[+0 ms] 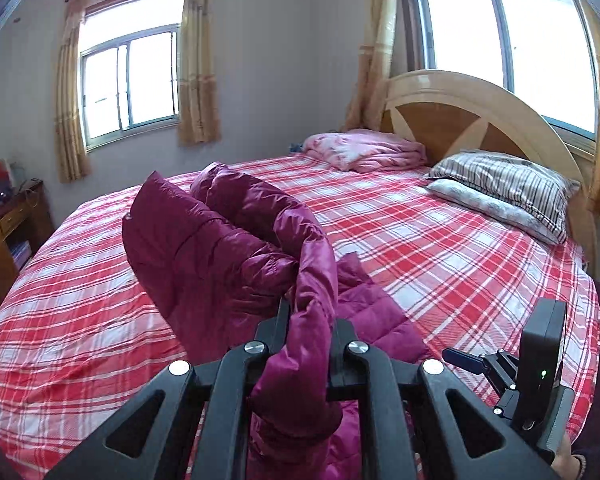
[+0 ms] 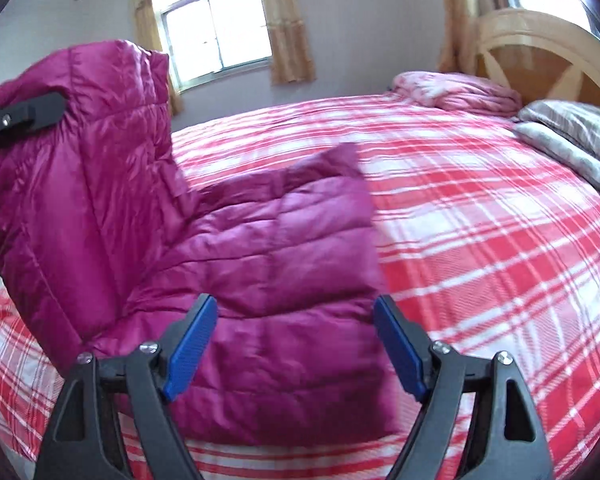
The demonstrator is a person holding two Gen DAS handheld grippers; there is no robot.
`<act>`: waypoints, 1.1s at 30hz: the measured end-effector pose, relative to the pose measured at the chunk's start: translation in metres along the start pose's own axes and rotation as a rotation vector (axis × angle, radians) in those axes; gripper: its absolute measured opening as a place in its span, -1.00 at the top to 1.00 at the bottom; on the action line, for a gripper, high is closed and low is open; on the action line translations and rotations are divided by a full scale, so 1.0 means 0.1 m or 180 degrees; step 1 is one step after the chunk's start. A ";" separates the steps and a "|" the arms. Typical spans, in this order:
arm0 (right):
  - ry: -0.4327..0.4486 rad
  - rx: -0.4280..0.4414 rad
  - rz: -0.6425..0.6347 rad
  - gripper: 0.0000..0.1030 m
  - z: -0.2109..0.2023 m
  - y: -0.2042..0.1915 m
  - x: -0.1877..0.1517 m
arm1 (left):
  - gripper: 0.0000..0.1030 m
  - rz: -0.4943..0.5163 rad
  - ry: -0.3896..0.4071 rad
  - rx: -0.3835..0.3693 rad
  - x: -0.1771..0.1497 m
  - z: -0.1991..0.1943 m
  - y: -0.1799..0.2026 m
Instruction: Fold large clothes
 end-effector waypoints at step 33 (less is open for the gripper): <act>-0.0831 0.0704 0.0589 0.09 0.50 0.53 0.22 | -0.72 0.0663 -0.0050 -0.0255 -0.53 -0.22 0.51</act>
Point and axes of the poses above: each gripper's, at about its wrist camera, not at the fingertips, and z roughly the way its jaws point, y to its right, x to its top, the point moved 1 cm from there along z, roughly the way its jaws point, and after that the axes turned 6 degrees about z, right-handed, at the moved point
